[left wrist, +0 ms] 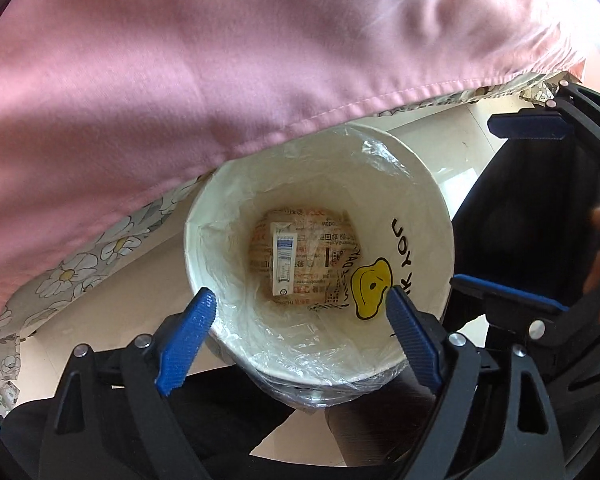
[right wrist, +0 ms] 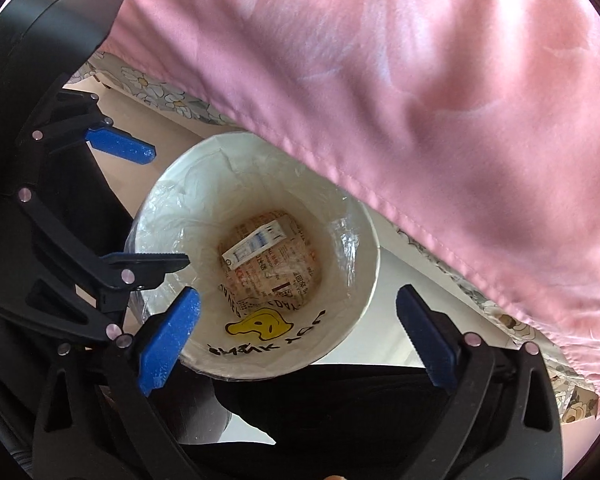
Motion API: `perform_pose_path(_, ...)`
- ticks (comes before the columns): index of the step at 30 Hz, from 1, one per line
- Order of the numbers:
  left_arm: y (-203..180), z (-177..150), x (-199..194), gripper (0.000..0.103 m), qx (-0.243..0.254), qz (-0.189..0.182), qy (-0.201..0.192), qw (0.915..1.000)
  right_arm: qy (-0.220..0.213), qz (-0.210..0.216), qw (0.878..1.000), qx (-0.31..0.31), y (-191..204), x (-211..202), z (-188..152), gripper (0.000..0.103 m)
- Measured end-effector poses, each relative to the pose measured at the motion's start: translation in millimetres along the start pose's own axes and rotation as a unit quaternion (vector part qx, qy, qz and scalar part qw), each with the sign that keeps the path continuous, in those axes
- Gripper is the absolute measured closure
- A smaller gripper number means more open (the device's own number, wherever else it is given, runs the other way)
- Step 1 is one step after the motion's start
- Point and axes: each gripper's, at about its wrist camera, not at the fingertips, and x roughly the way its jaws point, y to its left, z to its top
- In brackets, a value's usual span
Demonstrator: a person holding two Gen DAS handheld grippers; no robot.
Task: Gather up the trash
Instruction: 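Open both tools to drop the carton and cup into the wastebasket, then move both open tools back over the bed toward the remaining items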
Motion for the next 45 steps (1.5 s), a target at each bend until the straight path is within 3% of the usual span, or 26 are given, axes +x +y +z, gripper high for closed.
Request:
perform_pose_path(7, -3.6, -5.3, -13.3, 0.014, -0.002, 0.014, -0.015, 0.9998, -0.014, -0.012, 1.000, 0.002, -10.0, -22.9, 0.1, 0.007)
perform_pose_path(16, -2.0, -7.2, -49.0, 0.013, -0.012, 0.054, -0.059, 0.9968, -0.091, -0.003, 0.995, 0.032, -22.4, -81.4, 1.2, 0.007)
perform_pose_path(22, 3.4, -5.0, -76.5, 0.012, -0.026, 0.066, -0.087, 0.9937, -0.120, 0.008, 0.991, 0.052, -34.1, -113.1, 6.3, 0.007)
perform_pose_path(32, 15.9, 6.9, -116.8, 0.012, -0.034, 0.102, -0.119, 0.9871, -0.132, -0.022, 0.990, 0.035, -53.5, -139.4, 18.3, 0.007)
perform_pose_path(40, 35.2, 19.8, -142.1, 0.012, -0.053, 0.106, -0.138, 0.9834, -0.143, -0.040, 0.988, 0.037, -77.8, -154.2, 29.8, 0.007)
perform_pose_path(45, 40.7, 30.7, -157.2, 0.012, -0.051, 0.110, -0.150, 0.9813, -0.142, -0.026, 0.988, 0.052, -96.1, -162.9, 36.4, 0.007)
